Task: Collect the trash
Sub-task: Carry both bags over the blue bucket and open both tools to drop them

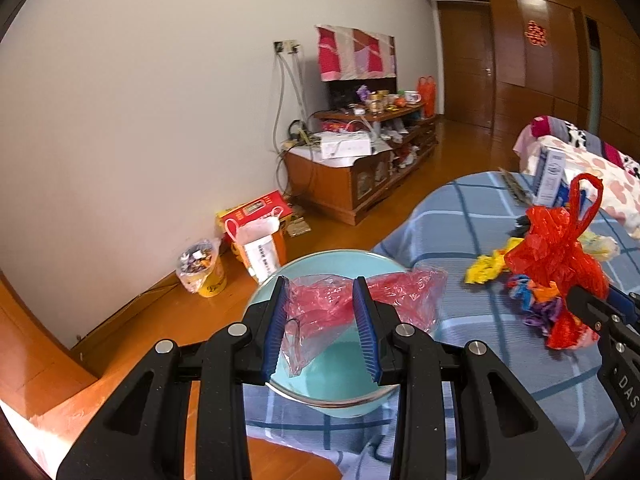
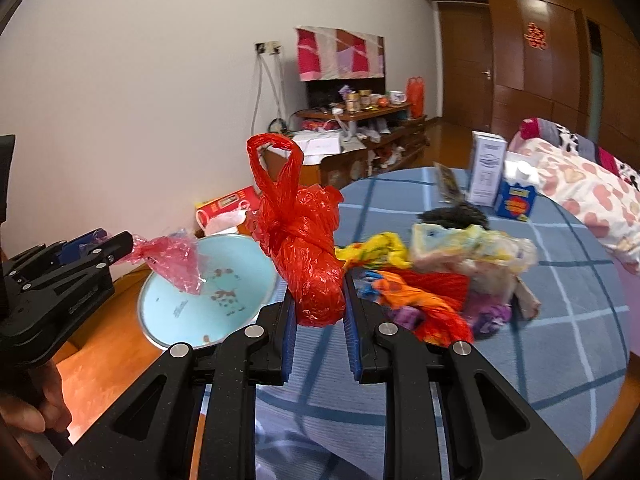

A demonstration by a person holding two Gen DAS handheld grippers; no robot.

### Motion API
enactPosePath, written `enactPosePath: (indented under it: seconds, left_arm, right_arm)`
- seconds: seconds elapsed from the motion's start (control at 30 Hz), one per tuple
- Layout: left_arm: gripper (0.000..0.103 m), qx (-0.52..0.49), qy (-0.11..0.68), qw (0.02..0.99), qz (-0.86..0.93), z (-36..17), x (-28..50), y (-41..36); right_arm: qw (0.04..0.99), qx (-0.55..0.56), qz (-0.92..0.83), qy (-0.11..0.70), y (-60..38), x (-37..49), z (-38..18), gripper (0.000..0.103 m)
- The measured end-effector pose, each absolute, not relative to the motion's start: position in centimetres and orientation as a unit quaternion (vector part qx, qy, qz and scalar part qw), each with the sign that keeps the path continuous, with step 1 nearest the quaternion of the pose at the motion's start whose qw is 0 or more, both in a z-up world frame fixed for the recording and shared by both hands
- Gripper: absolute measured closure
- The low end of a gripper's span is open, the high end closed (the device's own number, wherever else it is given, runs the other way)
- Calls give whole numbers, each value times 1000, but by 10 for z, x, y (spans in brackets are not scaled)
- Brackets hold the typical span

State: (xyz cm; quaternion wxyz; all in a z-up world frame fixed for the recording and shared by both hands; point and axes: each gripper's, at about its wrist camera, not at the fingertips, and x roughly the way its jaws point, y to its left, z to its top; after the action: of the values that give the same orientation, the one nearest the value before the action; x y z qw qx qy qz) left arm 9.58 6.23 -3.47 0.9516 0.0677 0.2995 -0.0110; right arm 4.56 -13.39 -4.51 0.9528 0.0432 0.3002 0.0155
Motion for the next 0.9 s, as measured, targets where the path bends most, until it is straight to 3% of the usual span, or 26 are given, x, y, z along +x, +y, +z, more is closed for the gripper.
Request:
enactPosePath:
  seconds: [0.27, 0.9]
  left_arm:
    - [70, 37, 315, 948, 27, -48, 115, 102]
    - [69, 52, 377, 923, 52, -98, 154, 112]
  right_arm:
    - [948, 27, 43, 316, -105, 72, -57, 81]
    - [910, 31, 94, 404, -62, 150, -116, 80]
